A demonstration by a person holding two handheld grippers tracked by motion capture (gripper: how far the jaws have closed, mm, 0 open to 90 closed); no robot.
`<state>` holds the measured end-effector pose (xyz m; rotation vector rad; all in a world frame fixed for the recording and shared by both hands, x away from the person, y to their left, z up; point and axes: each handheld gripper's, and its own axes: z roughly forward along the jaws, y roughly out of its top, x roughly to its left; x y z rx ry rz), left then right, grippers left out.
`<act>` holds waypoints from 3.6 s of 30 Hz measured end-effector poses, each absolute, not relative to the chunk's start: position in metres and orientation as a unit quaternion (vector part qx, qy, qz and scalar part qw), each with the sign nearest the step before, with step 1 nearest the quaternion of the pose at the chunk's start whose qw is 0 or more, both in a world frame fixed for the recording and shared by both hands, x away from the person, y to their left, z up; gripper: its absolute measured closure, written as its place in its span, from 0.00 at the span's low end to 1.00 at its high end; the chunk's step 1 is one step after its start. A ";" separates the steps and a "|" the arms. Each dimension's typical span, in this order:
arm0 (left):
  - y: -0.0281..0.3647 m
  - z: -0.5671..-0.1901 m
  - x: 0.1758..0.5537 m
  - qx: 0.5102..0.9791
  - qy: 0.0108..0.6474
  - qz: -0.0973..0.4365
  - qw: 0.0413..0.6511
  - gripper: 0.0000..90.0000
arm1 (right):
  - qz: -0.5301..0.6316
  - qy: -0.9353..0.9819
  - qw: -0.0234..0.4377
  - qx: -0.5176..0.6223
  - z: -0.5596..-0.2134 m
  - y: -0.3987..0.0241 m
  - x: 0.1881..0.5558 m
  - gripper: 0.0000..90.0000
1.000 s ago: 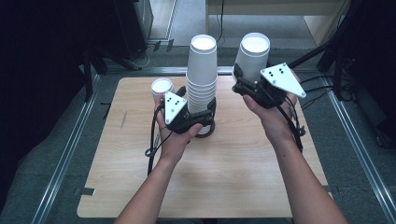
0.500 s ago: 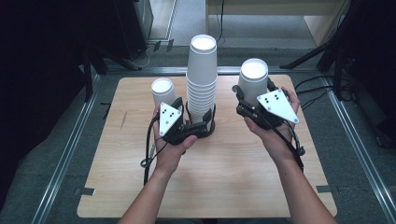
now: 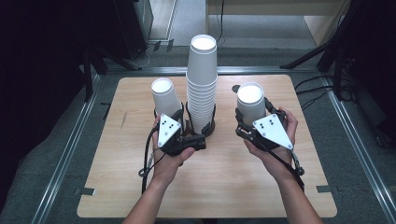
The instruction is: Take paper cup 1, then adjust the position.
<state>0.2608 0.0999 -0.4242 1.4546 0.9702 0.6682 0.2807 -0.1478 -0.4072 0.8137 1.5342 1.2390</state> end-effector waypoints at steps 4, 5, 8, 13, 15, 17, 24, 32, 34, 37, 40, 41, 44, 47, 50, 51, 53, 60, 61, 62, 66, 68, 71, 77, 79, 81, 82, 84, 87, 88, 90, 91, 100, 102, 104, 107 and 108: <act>0.103 -0.434 0.257 0.633 0.421 0.277 0.587 0.01 | 0.502 0.637 0.480 0.335 -0.420 -0.149 0.274 0.22; 0.103 -0.434 0.257 0.633 0.421 0.277 0.587 0.01 | 0.500 0.638 0.481 0.334 -0.422 -0.150 0.273 0.22; 0.106 -0.440 0.254 0.631 0.424 0.276 0.588 0.01 | 0.495 0.641 0.485 0.331 -0.427 -0.149 0.270 0.22; 0.112 -0.450 0.253 0.635 0.430 0.264 0.584 0.01 | 0.479 0.654 0.493 0.317 -0.439 -0.147 0.264 0.22; 0.113 -0.450 0.252 0.639 0.427 0.263 0.584 0.01 | 0.471 0.657 0.499 0.311 -0.444 -0.146 0.262 0.22; 0.114 -0.449 0.250 0.641 0.422 0.259 0.586 0.01 | 0.467 0.661 0.499 0.309 -0.448 -0.146 0.260 0.22; 0.116 -0.451 0.248 0.657 0.406 0.249 0.584 0.01 | 0.442 0.676 0.517 0.286 -0.459 -0.147 0.257 0.22; 0.111 -0.454 0.245 0.668 0.392 0.218 0.594 0.01 | 0.388 0.696 0.557 0.233 -0.482 -0.140 0.254 0.22; 0.111 -0.454 0.245 0.671 0.389 0.213 0.594 0.01 | 0.378 0.700 0.564 0.220 -0.488 -0.136 0.253 0.21; 0.112 -0.454 0.246 0.672 0.389 0.203 0.597 0.01 | 0.358 0.706 0.581 0.192 -0.495 -0.130 0.250 0.21; 0.113 -0.454 0.247 0.671 0.391 0.195 0.599 0.01 | 0.348 0.708 0.589 0.175 -0.498 -0.127 0.248 0.21; 0.114 -0.454 0.248 0.671 0.391 0.192 0.600 0.01 | 0.344 0.709 0.592 0.169 -0.499 -0.127 0.248 0.21; 0.113 -0.454 0.249 0.672 0.390 0.186 0.601 0.01 | 0.338 0.710 0.598 0.156 -0.501 -0.125 0.246 0.21; 0.110 -0.455 0.249 0.677 0.385 0.178 0.602 0.01 | 0.328 0.710 0.608 0.140 -0.505 -0.123 0.245 0.21; 0.106 -0.455 0.248 0.683 0.379 0.171 0.601 0.01 | 0.323 0.710 0.612 0.131 -0.506 -0.120 0.243 0.21; 0.105 -0.455 0.247 0.685 0.376 0.170 0.601 0.01 | 0.322 0.709 0.615 0.124 -0.507 -0.119 0.243 0.21; 0.103 -0.454 0.246 0.688 0.371 0.164 0.601 0.01 | 0.316 0.709 0.620 0.110 -0.509 -0.116 0.241 0.21; 0.098 -0.456 0.245 0.701 0.358 0.152 0.597 0.01 | 0.315 0.712 0.623 0.074 -0.513 -0.106 0.234 0.21; 0.097 -0.457 0.245 0.704 0.357 0.149 0.596 0.01 | 0.315 0.712 0.623 0.074 -0.513 -0.106 0.234 0.21; 0.096 -0.457 0.245 0.706 0.355 0.147 0.596 0.01 | 0.311 0.713 0.626 0.063 -0.514 -0.104 0.232 0.21; 0.091 -0.458 0.244 0.713 0.348 0.143 0.591 0.01 | 0.310 0.714 0.627 0.049 -0.515 -0.101 0.230 0.21; 0.090 -0.459 0.244 0.717 0.348 0.142 0.587 0.01 | 0.312 0.714 0.625 0.050 -0.515 -0.100 0.229 0.21; 0.089 -0.461 0.245 0.719 0.351 0.141 0.584 0.01 | 0.314 0.713 0.626 0.038 -0.515 -0.099 0.227 0.21; 0.087 -0.462 0.246 0.724 0.348 0.135 0.580 0.01 | 0.313 0.709 0.632 0.016 -0.515 -0.096 0.223 0.21; 0.087 -0.462 0.246 0.727 0.349 0.136 0.576 0.01 | 0.316 0.707 0.632 0.011 -0.515 -0.095 0.222 0.20; 0.088 -0.462 0.247 0.727 0.350 0.132 0.575 0.03 | 0.317 0.705 0.634 0.005 -0.516 -0.094 0.221 0.20; 0.088 -0.462 0.247 0.728 0.350 0.132 0.574 0.04 | 0.316 0.706 0.634 0.004 -0.516 -0.094 0.220 0.20; 0.088 -0.462 0.247 0.730 0.349 0.130 0.573 0.06 | 0.316 0.708 0.632 -0.005 -0.516 -0.093 0.220 0.20; 0.086 -0.463 0.246 0.734 0.346 0.129 0.570 0.07 | 0.318 0.710 0.629 -0.011 -0.518 -0.092 0.218 0.20; 0.086 -0.463 0.246 0.734 0.346 0.127 0.570 0.07 | 0.318 0.710 0.629 -0.011 -0.518 -0.092 0.218 0.20; 0.085 -0.463 0.246 0.736 0.346 0.123 0.568 0.09 | 0.319 0.709 0.628 -0.012 -0.518 -0.091 0.218 0.20; 0.085 -0.463 0.246 0.738 0.345 0.123 0.566 0.10 | 0.319 0.709 0.629 -0.013 -0.517 -0.091 0.218 0.20; 0.081 -0.464 0.245 0.754 0.336 0.118 0.552 0.16 | 0.317 0.708 0.631 -0.020 -0.519 -0.091 0.217 0.20; 0.081 -0.464 0.244 0.755 0.333 0.121 0.551 0.19 | 0.316 0.706 0.633 -0.022 -0.519 -0.091 0.217 0.20; 0.081 -0.464 0.244 0.757 0.331 0.122 0.551 0.19 | 0.314 0.705 0.635 -0.022 -0.520 -0.092 0.217 0.19; 0.081 -0.464 0.244 0.761 0.327 0.123 0.546 0.20 | 0.309 0.700 0.643 -0.030 -0.521 -0.092 0.217 0.19; 0.081 -0.464 0.244 0.763 0.327 0.122 0.544 0.21 | 0.310 0.700 0.643 -0.032 -0.522 -0.092 0.217 0.18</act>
